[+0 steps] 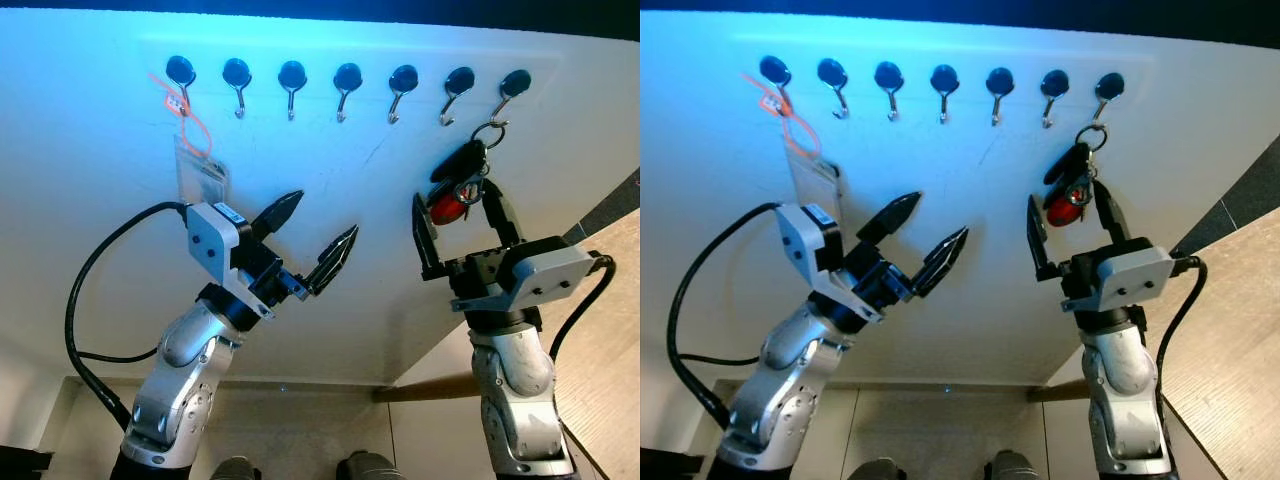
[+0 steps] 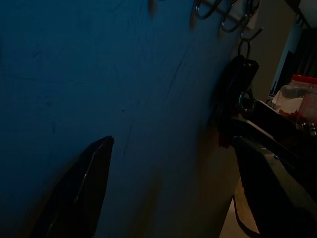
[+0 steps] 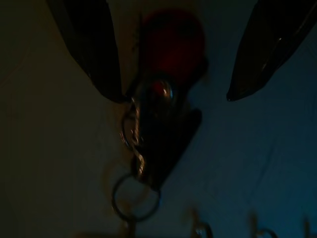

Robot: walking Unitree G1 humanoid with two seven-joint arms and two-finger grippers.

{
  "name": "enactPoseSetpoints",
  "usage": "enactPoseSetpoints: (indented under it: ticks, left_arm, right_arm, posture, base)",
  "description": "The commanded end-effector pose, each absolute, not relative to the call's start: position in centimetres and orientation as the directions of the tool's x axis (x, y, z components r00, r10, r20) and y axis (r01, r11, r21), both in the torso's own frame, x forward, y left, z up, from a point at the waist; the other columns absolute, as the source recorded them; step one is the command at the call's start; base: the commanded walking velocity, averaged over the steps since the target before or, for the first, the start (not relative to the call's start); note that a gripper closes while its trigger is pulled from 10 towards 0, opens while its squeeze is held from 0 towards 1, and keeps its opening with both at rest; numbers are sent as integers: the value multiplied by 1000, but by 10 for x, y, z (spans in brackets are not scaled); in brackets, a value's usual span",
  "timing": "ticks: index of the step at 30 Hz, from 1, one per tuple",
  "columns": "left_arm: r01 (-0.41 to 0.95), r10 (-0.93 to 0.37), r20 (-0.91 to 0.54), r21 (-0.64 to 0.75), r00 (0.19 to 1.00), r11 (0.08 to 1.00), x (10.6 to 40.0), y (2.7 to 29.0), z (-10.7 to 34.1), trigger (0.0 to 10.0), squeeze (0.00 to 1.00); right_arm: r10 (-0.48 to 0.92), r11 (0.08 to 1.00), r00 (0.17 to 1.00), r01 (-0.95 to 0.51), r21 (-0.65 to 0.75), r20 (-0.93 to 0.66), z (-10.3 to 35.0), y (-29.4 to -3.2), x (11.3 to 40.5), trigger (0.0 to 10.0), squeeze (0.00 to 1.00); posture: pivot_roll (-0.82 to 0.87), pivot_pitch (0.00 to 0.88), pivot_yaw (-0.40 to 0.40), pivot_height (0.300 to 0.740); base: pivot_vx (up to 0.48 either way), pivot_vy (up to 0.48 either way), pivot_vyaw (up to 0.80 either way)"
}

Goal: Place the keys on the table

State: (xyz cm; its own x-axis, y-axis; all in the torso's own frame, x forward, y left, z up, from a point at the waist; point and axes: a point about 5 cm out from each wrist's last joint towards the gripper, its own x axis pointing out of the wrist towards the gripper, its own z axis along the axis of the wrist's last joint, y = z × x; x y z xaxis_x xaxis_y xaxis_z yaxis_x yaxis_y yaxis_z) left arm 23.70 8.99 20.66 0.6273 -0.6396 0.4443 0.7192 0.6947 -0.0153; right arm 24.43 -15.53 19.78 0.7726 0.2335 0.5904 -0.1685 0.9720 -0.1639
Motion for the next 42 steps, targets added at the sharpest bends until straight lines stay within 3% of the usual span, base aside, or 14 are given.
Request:
enactPoseSetpoints:
  ticks: [1,3,4,5,6,15,16,21,24,31,33,42]
  left_arm:
    - [713,-641,428,-11,637,701,237,90,203,10000,0]
    - [713,-641,428,-11,637,701,237,90,203,10000,0]
    - [713,-642,428,-11,637,701,237,90,203,10000,0]
    - [713,-642,428,-10,636,701,237,90,203,10000,0]
    - [713,-642,428,-9,636,701,237,90,203,10000,0]
    - [713,-642,429,-8,636,701,236,90,203,10000,0]
    - [714,-643,429,-8,635,700,236,90,203,10000,0]
    - [718,-648,428,-3,630,696,236,89,203,10000,0]
    - [721,-653,426,2,627,693,236,88,203,10000,0]
    - [724,-657,424,7,623,690,235,88,203,10000,0]
    - [724,-658,425,7,622,690,235,87,203,10000,0]
    - [729,-662,426,7,617,684,234,86,204,10000,0]
  right_arm:
    - [262,965,768,-188,-186,585,194,-152,244,10000,0]
    - [262,965,768,-188,-186,585,194,-152,244,10000,0]
    - [272,962,763,-194,-193,586,194,-151,245,9294,0]
    - [282,959,757,-201,-201,590,195,-149,245,5020,0]
    - [289,957,752,-205,-206,592,195,-148,245,4510,0]
    - [288,957,747,-199,-211,599,196,-148,246,3490,0]
    - [286,957,747,-196,-213,600,195,-148,246,2235,0]
    - [279,959,745,-181,-219,606,197,-150,245,1922,0]
    - [279,959,737,-174,-225,616,199,-150,244,941,0]
    - [278,959,723,-168,-229,633,204,-149,243,627,0]
    - [283,957,706,-169,-235,649,210,-146,241,39,0]
    - [303,953,619,-176,-248,724,242,-133,238,0,0]
  posture:
    - [2,116,-28,740]
    - [2,116,-28,740]
    - [2,116,-28,740]
    - [2,115,-30,740]
    - [2,115,-30,740]
    - [2,115,-30,740]
    - [1,116,-28,740]
    - [-2,117,-26,740]
    - [-2,120,-25,740]
    - [0,122,-25,740]
    - [0,123,-23,740]
    - [-7,124,-21,740]
  base:
    - [0,0,0]
    - [0,0,0]
    - [0,0,0]
    - [0,0,0]
    - [0,0,0]
    - [0,0,0]
    - [0,0,0]
    - [0,0,0]
    - [0,0,0]
    - [0,0,0]
    - [0,0,0]
    - [0,0,0]
